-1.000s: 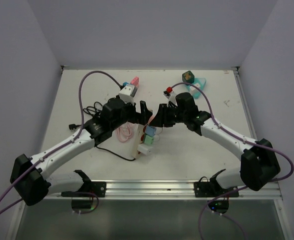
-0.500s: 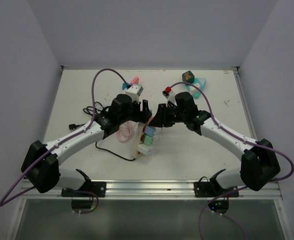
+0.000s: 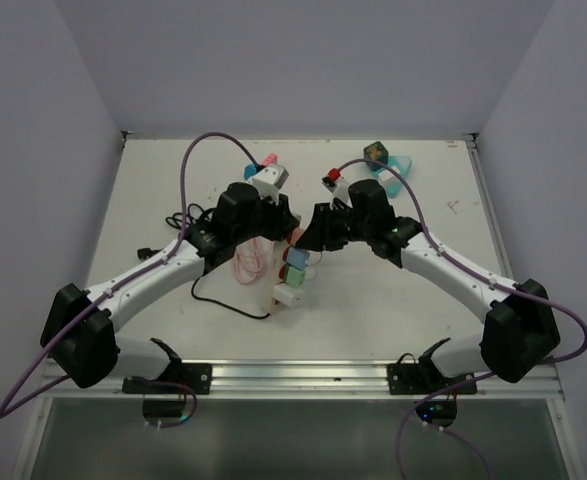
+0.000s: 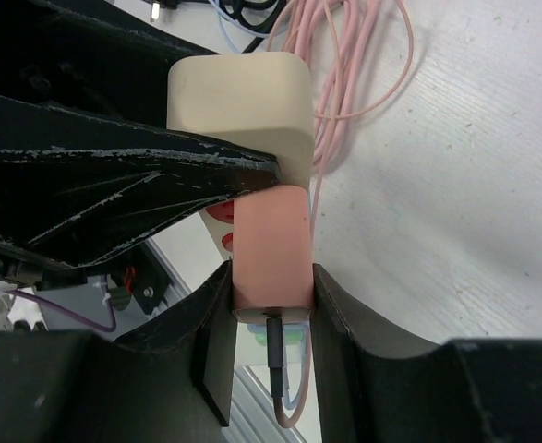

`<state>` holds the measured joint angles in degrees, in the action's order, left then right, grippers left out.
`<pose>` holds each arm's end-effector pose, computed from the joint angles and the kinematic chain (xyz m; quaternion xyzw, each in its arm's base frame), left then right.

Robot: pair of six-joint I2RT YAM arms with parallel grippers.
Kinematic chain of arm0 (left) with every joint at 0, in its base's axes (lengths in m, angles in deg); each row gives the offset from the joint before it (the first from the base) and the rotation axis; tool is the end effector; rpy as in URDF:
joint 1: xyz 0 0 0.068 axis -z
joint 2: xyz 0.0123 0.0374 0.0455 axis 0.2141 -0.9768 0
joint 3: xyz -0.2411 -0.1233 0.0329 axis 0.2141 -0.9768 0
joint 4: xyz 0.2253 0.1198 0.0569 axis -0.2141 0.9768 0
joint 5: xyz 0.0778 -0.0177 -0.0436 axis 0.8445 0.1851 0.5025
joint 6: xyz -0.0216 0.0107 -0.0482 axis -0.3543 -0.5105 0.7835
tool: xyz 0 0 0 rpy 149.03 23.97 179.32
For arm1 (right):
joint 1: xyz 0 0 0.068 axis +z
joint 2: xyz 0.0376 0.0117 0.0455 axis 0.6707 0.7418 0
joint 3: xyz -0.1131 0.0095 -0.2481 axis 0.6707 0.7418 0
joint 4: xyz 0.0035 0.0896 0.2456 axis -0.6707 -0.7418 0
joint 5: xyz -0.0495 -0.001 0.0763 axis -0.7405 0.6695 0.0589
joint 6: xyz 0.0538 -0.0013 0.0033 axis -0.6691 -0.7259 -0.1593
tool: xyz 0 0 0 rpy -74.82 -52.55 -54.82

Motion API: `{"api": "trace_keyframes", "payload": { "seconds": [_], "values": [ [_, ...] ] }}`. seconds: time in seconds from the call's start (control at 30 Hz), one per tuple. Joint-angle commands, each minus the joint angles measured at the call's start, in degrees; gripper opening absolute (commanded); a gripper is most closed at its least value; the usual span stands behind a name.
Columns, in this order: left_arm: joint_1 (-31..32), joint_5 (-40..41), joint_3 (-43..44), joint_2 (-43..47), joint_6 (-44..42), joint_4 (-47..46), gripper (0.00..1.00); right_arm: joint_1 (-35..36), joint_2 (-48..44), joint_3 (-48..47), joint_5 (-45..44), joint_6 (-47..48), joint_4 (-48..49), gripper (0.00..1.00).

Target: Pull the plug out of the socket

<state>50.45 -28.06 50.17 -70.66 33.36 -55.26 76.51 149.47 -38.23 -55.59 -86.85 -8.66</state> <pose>0.2457 -0.1950 0.2925 0.1452 0.8309 -0.2810 0.4578 0.2475 0.1877 0.2794 -0.1373 0.8540 0.4093 0.2903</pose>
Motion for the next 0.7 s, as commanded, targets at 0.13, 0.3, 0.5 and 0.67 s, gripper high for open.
{"api": "trace_keyframes", "payload": {
  "seconds": [0.13, 0.3, 0.5, 0.67],
  "values": [
    [-4.42, 16.92, 3.85, 3.29, -13.08, 2.82, 0.00, 0.32, -6.68, -6.71, 2.72, 0.64, -9.02, 0.00],
    [-5.65, 21.76, 4.02, 3.47, -15.72, 4.23, 0.00, 0.24, -8.18, -8.99, 1.75, 0.73, -13.33, 0.00],
    [-6.97, 26.25, 5.43, 3.73, -17.39, 5.54, 0.00, -1.52, -10.55, -10.22, 2.45, 0.91, -16.06, 0.00],
    [-8.03, 28.62, 6.22, 3.82, -18.01, 6.34, 0.00, -1.96, -12.22, -12.33, 2.89, 0.47, -16.86, 0.00]
  ]
}}
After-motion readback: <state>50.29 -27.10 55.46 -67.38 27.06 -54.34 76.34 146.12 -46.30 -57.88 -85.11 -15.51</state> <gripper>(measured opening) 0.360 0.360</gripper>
